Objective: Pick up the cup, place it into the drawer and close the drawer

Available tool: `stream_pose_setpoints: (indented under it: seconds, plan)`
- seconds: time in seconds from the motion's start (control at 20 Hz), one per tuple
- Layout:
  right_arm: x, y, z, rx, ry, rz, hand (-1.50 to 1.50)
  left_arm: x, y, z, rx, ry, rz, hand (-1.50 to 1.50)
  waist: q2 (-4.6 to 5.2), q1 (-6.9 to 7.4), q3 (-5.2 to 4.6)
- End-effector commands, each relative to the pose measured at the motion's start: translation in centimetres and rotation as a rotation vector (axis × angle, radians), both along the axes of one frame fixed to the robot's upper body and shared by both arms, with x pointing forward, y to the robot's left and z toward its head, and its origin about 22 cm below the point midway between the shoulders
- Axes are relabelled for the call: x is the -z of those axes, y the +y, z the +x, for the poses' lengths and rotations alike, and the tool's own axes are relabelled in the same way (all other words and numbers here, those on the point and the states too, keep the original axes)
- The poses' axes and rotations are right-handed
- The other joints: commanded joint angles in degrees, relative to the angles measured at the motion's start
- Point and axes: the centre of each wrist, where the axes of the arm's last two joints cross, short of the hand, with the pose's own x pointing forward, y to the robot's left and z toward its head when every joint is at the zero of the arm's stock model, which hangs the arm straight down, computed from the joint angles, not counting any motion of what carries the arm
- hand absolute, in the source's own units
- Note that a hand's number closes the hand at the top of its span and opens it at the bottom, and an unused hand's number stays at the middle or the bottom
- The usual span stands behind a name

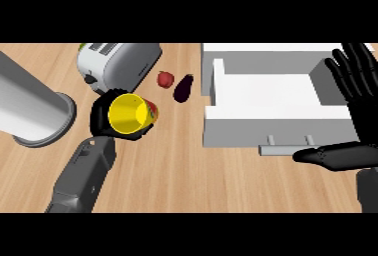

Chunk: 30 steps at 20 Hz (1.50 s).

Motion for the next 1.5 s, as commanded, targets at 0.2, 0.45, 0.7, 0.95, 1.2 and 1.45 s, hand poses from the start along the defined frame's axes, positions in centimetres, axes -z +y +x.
stream_pose_setpoints:
  seconds: [0.2, 0.45, 0.7, 0.95, 1.2, 1.45]
  plan:
    - [1.2, 0.3, -0.5, 0.022, 0.010, -0.010, -1.50, -9.8, -7.8, 4.6, 0.158, -0.082, 0.034, 1.50, -0.39, 0.27, 0.06]
    - [0.3, 0.1, 0.5, 0.024, -0.009, 0.007, -1.50, -16.3, -11.6, 6.5, 0.154, -0.106, 0.078, 1.50, 0.07, -0.54, 0.01]
    - [0.2, -0.3, 0.0, 0.020, -0.006, -0.006, -1.50, -22.3, -15.6, 6.5, 0.157, -0.078, 0.121, 1.50, -0.06, -0.93, 0.02]
    - [0.9, -0.3, 1.1, 0.023, -0.016, 0.002, -1.50, -24.9, -18.8, 7.2, 0.121, 0.033, 0.185, 1.50, 0.28, -1.42, 0.04]
    - [0.7, -0.5, 1.7, -0.008, -0.033, 0.004, -1.50, -23.0, -19.5, 8.4, 0.088, 0.149, 0.271, 1.50, 1.08, -3.34, 0.08]
    - [0.5, -0.1, 2.1, -0.034, -0.050, 0.014, -1.50, -21.5, -19.7, 8.7, 0.032, 0.216, 0.369, 1.50, 1.81, -5.84, 0.13]
